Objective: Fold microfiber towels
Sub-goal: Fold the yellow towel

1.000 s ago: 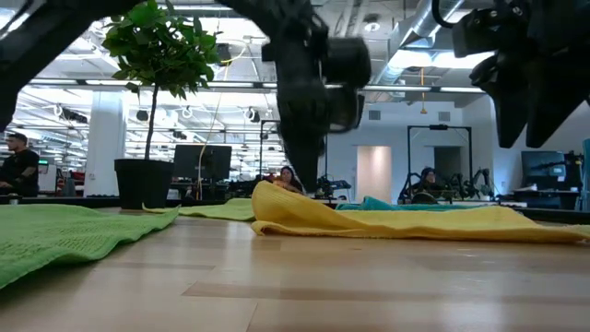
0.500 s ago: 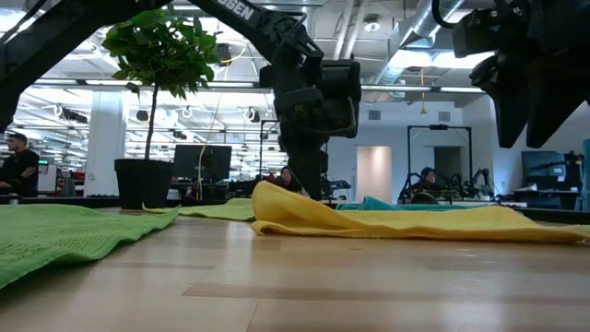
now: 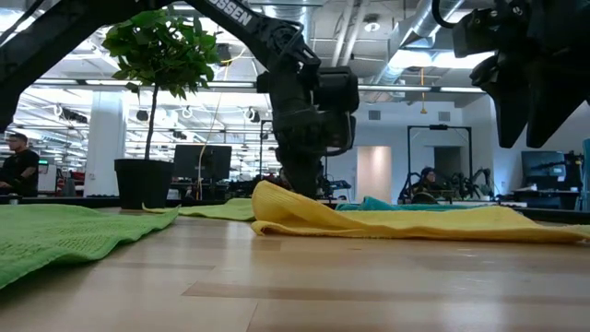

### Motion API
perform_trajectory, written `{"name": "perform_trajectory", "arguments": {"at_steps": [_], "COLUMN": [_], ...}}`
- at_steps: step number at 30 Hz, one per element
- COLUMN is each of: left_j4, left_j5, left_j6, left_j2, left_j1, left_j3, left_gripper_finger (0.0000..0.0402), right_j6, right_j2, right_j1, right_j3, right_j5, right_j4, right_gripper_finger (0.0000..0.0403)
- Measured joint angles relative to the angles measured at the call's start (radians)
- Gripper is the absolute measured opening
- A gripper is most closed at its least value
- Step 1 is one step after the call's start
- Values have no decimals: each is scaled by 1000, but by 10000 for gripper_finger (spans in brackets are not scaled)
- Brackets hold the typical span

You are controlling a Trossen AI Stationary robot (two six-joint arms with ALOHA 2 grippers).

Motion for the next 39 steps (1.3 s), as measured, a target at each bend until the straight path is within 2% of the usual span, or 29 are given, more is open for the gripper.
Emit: {"name": "perform_trajectory", "arguments": {"at_steps": [2, 6, 15, 19, 23, 26, 32, 35, 39], "left_j4": [-9, -7, 12, 18, 16, 16, 17, 2, -46], "left_j5": [2, 71, 111, 95, 65, 52, 30, 31, 84], "left_j6": [-3, 6, -43, -108, -92, -92, -80, -96, -118], "left_j2": [0, 0, -4, -3, -3, -3, -3, -6, -28], "left_j1": [2, 2, 0, -2, -7, -17, -26, -30, -44], "left_j3": [-3, -42, -75, -72, -71, -71, -70, -71, -76], "left_gripper_finger": [139, 139, 139, 139, 135, 109, 13, 9, 4], "right_j6": [0, 0, 0, 0, 0, 0, -30, -33, -33], "right_j2": [0, 0, 0, 0, 0, 0, 0, 0, 0], "right_j1": [0, 0, 0, 0, 0, 0, 0, 0, 0], "right_j3": [0, 0, 0, 0, 0, 0, 0, 0, 0], "right_j5": [0, -1, -1, -1, -1, -1, 2, 2, 8], "right_j4": [0, 0, -1, -1, -1, -4, 6, 8, 8], "right_gripper_finger": [255, 255, 255, 255, 255, 255, 255, 255, 255]}}
